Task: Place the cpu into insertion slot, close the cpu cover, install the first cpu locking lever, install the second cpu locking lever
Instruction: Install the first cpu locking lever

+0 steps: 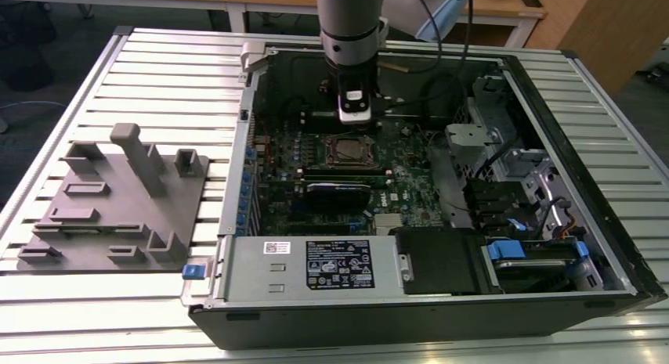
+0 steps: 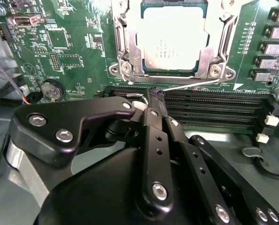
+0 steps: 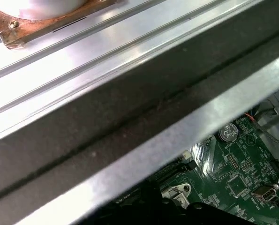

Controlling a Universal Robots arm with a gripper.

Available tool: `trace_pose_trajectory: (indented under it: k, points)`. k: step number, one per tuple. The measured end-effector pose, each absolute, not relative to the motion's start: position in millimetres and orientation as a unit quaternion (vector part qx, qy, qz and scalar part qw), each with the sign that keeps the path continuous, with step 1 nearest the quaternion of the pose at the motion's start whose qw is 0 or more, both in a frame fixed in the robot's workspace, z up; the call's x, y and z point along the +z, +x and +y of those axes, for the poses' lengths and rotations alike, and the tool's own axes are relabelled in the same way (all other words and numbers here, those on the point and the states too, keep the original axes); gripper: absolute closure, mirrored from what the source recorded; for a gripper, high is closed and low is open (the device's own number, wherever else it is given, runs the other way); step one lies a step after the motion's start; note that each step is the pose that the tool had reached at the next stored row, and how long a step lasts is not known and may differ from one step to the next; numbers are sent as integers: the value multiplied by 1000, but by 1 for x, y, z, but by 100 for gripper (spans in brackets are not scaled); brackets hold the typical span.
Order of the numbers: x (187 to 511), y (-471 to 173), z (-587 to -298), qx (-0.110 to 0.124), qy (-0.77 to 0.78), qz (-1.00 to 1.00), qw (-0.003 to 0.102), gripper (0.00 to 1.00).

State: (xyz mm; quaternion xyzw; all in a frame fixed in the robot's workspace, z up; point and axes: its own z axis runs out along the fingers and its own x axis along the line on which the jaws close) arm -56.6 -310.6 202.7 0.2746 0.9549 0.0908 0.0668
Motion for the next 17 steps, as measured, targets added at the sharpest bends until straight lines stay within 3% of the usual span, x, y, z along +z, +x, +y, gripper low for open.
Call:
trace_pose_trajectory:
  k: [17]
  points:
    - [200, -58, -309, 91, 276, 954, 73, 90]
